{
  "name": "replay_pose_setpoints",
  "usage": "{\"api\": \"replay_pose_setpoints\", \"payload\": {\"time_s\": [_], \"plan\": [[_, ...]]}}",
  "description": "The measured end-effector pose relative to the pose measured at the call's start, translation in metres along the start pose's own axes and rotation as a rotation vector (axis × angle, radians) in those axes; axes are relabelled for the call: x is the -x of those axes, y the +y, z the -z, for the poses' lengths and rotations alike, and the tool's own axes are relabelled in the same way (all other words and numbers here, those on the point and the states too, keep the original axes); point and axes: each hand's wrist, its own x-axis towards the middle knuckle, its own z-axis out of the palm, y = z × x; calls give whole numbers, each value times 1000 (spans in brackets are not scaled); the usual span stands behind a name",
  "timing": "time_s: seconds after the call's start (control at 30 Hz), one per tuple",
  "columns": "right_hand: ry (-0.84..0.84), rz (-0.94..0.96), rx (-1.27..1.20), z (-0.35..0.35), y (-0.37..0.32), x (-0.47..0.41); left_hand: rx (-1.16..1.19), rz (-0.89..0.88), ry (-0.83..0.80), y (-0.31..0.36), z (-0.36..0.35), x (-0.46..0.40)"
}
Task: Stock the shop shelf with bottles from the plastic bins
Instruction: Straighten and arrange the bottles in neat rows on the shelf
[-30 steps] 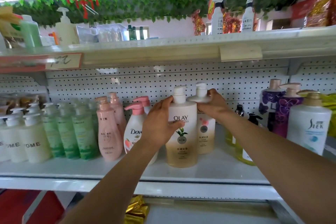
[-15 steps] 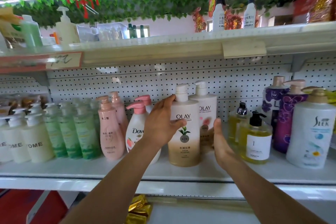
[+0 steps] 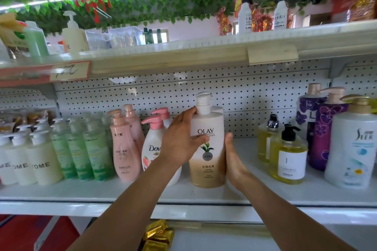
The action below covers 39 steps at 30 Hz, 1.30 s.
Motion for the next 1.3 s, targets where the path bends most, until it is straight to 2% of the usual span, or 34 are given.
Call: {"api": "replay_pose_setpoints", "payload": {"time_s": [0.2, 0.33, 0.43, 1.1, 1.3], "plan": [[-17, 50, 38, -3, 5, 4, -15, 1, -10, 2, 2, 1], [47, 200, 89, -11, 13, 17, -50, -8, -39, 2, 6, 2], [2, 312, 117, -12, 17, 27, -84, -17, -54, 1, 11, 1], [20, 292, 304, -11, 9, 9, -59, 20, -109, -6, 9, -17], [176, 237, 483, -11, 15, 1, -97, 22, -132, -8, 6, -21]]}}
